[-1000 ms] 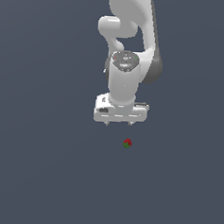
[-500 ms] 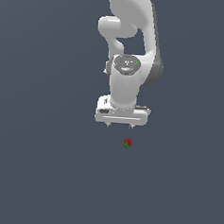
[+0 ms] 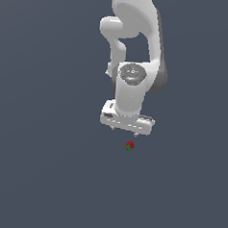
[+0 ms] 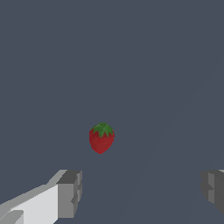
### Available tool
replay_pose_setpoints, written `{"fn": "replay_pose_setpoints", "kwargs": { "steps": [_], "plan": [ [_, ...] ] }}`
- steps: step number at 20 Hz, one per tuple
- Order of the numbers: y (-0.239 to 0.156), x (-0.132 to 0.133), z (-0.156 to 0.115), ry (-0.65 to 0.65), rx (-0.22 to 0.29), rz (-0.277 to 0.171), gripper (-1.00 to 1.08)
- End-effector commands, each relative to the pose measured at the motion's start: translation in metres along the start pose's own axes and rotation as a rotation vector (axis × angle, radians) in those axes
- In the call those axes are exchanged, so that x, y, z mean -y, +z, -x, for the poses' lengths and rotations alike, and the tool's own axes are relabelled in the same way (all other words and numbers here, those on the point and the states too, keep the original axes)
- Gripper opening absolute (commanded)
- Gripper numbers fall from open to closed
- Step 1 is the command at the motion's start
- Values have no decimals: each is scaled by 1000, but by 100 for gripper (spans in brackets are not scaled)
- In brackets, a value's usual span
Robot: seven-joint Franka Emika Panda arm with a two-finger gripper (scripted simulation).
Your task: Pick up the object and move it to a goal position.
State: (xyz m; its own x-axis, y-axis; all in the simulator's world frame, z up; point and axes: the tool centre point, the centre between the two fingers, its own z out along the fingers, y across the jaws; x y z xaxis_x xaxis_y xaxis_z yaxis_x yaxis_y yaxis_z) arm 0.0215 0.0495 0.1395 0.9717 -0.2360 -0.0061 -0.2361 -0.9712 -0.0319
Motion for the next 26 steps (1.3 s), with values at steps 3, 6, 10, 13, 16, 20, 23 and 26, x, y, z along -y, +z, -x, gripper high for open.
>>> {"fn": "replay_pose_setpoints", "kwargs": {
  "steps": [3, 6, 10, 13, 16, 20, 23, 26],
  "plan": [
    [10, 6, -1, 114, 1, 2, 100],
    [17, 10, -2, 190, 1, 5, 100],
    [27, 16, -3, 290, 0, 8, 100],
    [33, 20, -4, 366, -1, 11, 100],
    [40, 23, -4, 441, -3, 14, 100],
    [49, 29, -5, 539, -6, 19, 100],
    [55, 32, -5, 602, -9, 22, 100],
    [60, 34, -5, 653, -12, 24, 100]
  ]
}}
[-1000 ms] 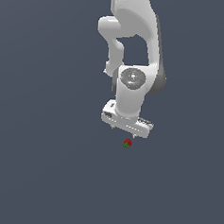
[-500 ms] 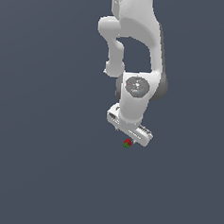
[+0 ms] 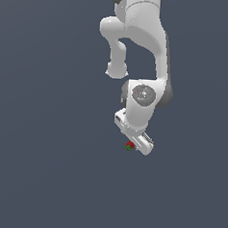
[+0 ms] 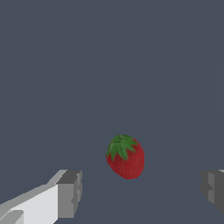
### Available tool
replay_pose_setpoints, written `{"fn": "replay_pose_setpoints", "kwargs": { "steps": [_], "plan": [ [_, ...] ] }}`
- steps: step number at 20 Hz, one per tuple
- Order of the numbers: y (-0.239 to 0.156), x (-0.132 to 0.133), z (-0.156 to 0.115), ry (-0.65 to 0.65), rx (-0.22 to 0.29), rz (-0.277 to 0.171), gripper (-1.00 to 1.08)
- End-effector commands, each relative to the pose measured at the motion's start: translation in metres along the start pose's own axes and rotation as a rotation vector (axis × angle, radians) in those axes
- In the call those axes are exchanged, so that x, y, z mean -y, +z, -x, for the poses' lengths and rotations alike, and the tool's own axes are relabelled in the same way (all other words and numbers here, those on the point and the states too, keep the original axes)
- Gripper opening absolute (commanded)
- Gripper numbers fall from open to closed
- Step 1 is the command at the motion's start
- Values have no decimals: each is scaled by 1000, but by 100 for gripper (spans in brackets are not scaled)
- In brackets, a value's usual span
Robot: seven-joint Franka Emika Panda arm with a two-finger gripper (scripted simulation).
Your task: Pick up the object and move it to a goal position.
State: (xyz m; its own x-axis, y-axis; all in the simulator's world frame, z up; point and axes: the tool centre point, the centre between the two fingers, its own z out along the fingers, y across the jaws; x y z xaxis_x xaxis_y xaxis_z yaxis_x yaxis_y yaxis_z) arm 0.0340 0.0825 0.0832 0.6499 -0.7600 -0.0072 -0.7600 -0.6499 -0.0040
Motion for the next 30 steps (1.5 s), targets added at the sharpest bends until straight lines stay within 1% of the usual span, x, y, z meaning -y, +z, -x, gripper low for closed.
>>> {"fn": "replay_pose_setpoints", "kwargs": {
  "steps": [1, 8, 15, 18, 25, 30],
  "plan": [
    [4, 2, 1, 43, -3, 1, 100],
    [10, 5, 3, 109, -7, 3, 100],
    [12, 5, 3, 115, -7, 4, 100],
    [20, 5, 3, 116, -7, 4, 100],
    [55, 4, 3, 119, -7, 4, 100],
    [61, 5, 3, 119, -7, 4, 100]
  ]
}}
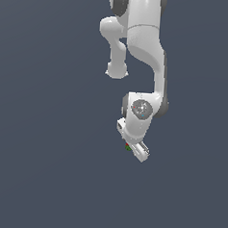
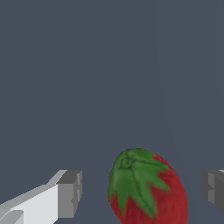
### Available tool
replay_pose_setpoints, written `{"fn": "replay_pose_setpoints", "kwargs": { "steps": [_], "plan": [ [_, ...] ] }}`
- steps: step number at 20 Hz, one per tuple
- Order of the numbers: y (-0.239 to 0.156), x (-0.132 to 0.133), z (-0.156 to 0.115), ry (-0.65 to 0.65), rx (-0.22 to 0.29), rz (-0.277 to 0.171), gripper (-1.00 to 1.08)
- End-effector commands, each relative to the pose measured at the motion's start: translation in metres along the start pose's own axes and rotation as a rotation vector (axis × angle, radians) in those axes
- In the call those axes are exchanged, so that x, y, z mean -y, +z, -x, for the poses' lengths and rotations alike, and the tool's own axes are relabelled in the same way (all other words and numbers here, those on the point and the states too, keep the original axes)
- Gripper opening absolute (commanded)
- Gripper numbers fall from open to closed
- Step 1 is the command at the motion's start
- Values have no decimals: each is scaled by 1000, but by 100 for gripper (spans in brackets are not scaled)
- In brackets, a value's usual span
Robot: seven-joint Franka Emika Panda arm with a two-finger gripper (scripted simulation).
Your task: Pick up the object and move it to a goal position.
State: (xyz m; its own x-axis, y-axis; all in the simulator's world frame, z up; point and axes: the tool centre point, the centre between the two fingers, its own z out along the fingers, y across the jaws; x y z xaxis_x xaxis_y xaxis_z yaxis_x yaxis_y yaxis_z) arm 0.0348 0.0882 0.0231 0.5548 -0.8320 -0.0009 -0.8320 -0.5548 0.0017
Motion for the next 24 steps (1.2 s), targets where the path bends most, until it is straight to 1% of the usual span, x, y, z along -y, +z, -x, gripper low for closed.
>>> {"fn": "replay_pose_setpoints", "kwargs": {
  "steps": [1, 15, 19, 24],
  "plan": [
    [0, 1, 0, 0, -1, -2, -100],
    [-3, -1, -1, 0, -1, -2, -100],
    [-12, -7, -2, 0, -1, -2, -100],
    [-33, -20, -5, 0, 0, -2, -100]
  ]
}}
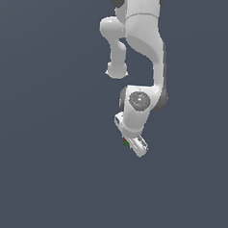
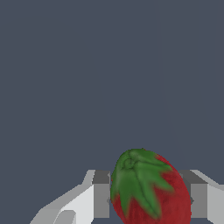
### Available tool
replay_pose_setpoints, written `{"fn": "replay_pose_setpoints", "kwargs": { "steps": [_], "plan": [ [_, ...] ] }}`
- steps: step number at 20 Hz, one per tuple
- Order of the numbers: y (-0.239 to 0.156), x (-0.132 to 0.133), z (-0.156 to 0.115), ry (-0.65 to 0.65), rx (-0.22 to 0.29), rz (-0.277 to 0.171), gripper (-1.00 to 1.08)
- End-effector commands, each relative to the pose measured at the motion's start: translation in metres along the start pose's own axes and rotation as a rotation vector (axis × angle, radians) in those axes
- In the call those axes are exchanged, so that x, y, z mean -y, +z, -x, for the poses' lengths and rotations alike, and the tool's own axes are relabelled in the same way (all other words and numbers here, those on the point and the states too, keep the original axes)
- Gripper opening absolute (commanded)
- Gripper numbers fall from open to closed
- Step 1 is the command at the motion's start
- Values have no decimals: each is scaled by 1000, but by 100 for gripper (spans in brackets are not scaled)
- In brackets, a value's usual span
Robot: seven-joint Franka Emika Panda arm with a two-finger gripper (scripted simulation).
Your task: Pick up the object and move it to a goal position.
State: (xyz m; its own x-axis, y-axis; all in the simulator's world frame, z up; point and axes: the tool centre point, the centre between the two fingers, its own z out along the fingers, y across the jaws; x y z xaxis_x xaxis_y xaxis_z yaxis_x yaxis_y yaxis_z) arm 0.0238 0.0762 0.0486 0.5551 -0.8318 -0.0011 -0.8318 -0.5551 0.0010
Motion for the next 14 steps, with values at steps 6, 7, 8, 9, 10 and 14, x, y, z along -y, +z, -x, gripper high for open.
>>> {"fn": "replay_pose_setpoints", "kwargs": {
  "steps": [6, 7, 8, 9, 10, 14],
  "plan": [
    [-47, -29, -7, 1, 1, -2, -100],
    [-55, -34, -9, 1, 1, -2, -100],
    [-63, -39, -10, 1, 1, -2, -100],
    [-72, -44, -11, 1, 2, -2, -100],
    [-80, -49, -12, 1, 2, -2, -100],
    [-115, -70, -18, 1, 2, -2, -100]
  ]
}}
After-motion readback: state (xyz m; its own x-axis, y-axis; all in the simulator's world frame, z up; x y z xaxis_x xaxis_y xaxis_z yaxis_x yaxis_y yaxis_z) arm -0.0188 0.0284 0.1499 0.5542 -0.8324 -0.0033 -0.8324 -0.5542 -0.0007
